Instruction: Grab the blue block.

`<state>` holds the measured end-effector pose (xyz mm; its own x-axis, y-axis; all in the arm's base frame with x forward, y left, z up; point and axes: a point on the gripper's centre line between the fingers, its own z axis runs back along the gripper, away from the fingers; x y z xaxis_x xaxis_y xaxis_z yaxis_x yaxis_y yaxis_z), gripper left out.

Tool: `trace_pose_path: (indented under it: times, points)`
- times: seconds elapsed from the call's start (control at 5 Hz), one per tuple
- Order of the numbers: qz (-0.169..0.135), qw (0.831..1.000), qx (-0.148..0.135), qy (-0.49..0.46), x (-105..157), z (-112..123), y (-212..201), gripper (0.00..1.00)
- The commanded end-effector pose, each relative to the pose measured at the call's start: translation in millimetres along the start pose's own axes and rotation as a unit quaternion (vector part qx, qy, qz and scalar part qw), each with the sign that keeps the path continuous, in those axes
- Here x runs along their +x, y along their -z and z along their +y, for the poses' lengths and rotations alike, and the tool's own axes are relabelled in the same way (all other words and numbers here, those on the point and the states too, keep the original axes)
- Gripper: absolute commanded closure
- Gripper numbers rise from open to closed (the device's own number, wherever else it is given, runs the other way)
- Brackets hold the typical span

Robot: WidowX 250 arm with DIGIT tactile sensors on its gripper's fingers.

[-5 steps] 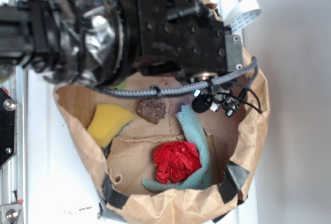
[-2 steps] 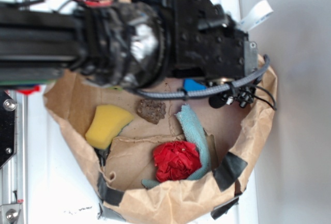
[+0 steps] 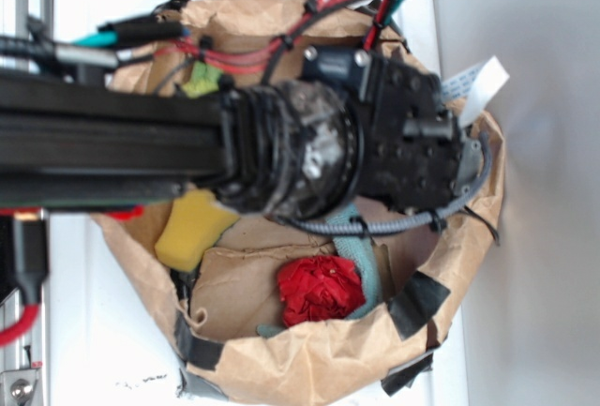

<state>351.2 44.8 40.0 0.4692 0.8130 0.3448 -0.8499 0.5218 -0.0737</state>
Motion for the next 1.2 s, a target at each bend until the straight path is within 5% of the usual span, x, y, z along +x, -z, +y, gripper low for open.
trace_pose_path:
  times: [0.0, 0.2, 1.0]
  points:
    - [-0.025, 0.999, -0.01, 0.021, -3.2, -11.3, -0.7, 0.0]
    - [-0.035, 0.998, -0.02, 0.048, -5.0, -10.7, 1.0, 1.0]
    - [-0.136, 0.976, -0.071, 0.155, -7.0, 3.5, -17.7, 1.0]
